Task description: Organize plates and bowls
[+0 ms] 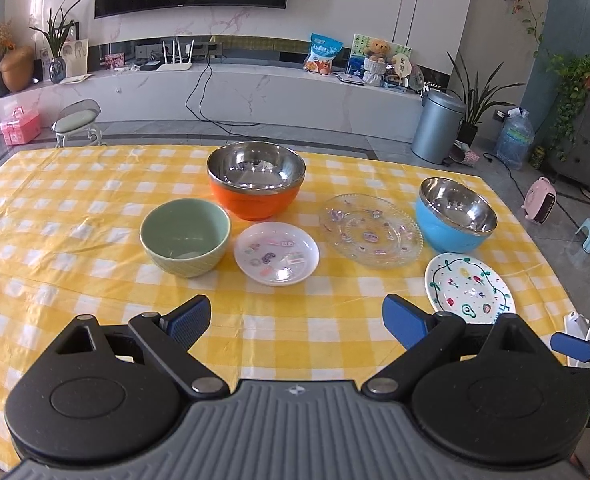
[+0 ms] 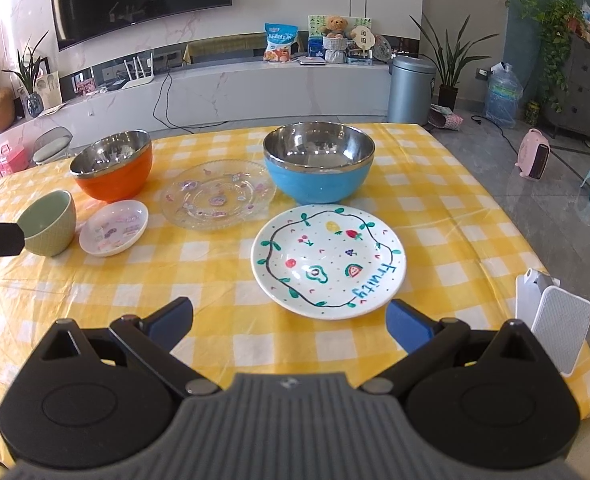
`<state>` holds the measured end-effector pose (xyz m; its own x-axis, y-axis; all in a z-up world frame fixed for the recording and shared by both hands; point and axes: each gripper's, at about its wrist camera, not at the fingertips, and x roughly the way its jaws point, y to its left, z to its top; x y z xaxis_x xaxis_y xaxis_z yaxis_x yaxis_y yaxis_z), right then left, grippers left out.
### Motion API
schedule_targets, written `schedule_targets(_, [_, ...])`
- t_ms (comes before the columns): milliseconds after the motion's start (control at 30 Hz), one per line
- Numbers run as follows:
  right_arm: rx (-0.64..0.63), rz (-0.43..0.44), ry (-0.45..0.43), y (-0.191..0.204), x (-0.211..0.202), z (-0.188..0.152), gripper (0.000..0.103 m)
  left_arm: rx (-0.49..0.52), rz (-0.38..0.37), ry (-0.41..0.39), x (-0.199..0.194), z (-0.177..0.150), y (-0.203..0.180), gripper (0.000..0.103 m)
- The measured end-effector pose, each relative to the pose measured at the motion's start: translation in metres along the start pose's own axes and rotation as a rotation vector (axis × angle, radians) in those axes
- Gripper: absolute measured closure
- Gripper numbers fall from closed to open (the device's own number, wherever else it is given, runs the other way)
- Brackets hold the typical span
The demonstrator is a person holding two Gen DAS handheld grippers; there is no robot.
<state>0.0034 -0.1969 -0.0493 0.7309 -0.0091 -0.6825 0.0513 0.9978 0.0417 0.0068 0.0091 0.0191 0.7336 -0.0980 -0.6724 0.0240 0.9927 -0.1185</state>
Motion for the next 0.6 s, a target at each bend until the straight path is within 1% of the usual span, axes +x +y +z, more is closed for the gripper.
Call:
schedule_targets(233, [0.005,-0.005,0.01,0.001,0.001,0.0,0.002,0.028,0.004,0.002,0.006,-0.005,0.0,0.0])
schedule_targets(600, [0.014,-0.007,0.025,-0.002,0.004,0.0,0.002,0.015,0.005,0.019,0.012,-0.009,0.005,0.0])
